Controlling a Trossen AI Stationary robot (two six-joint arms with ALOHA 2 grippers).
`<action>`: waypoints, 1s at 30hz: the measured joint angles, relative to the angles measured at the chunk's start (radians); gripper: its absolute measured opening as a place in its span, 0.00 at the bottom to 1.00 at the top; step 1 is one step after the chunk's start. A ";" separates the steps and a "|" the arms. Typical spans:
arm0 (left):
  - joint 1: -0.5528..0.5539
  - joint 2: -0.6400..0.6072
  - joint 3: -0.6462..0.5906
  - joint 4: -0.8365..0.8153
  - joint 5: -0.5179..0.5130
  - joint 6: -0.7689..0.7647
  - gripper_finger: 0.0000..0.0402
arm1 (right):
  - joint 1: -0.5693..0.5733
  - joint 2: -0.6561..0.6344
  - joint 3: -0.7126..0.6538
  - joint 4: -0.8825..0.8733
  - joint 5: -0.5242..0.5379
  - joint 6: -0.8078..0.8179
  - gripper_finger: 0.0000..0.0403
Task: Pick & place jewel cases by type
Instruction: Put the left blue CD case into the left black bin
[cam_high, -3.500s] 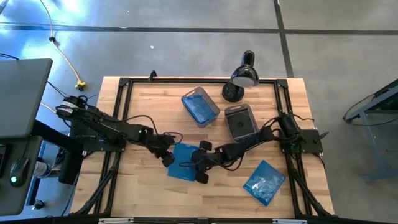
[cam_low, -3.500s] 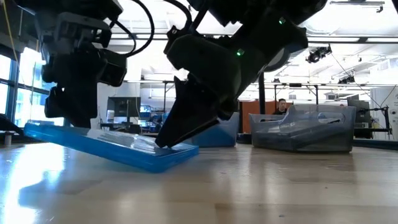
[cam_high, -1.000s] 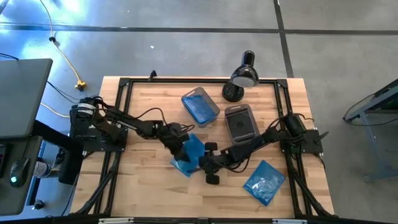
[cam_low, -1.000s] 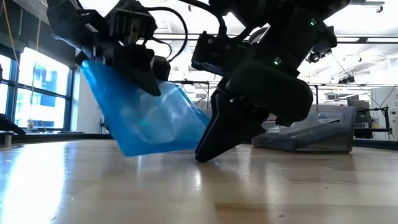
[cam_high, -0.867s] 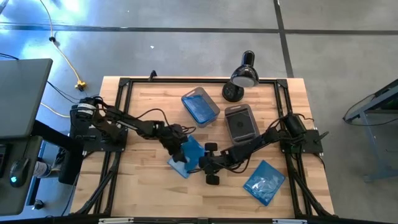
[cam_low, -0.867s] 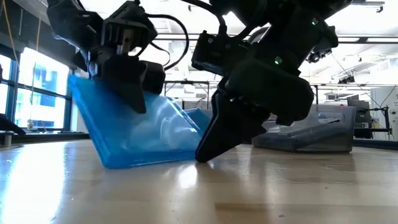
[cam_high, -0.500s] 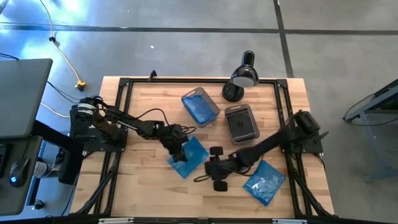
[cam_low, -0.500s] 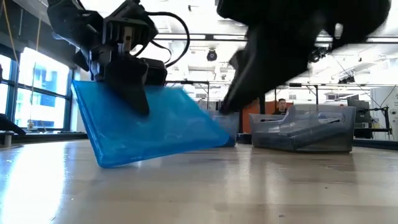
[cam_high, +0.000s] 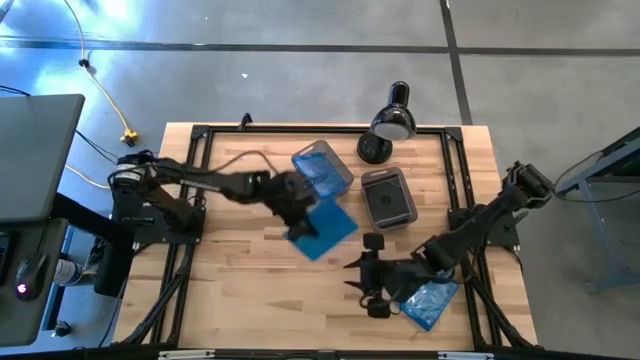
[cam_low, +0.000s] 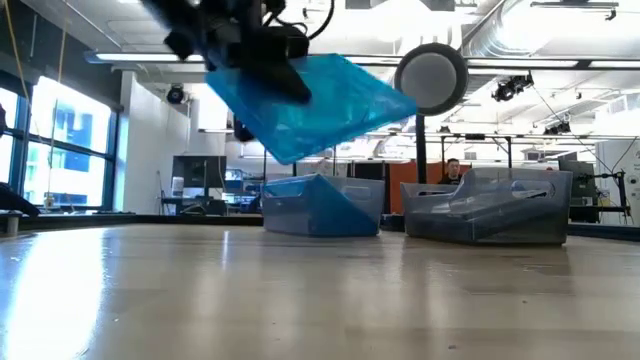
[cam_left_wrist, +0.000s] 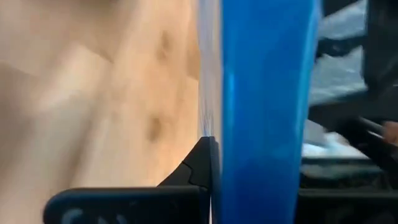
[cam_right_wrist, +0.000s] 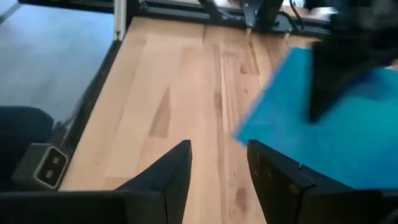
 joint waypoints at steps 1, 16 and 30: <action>0.021 -0.010 0.038 -0.081 -0.031 0.038 0.03 | 0.006 -0.003 0.000 0.002 0.012 0.001 0.38; 0.139 -0.024 0.515 -0.750 -0.530 1.216 0.03 | 0.026 0.002 0.000 -0.048 0.046 0.000 0.38; 0.209 0.119 0.374 -0.625 -0.890 1.656 0.02 | 0.006 0.002 -0.053 -0.038 0.077 0.005 0.38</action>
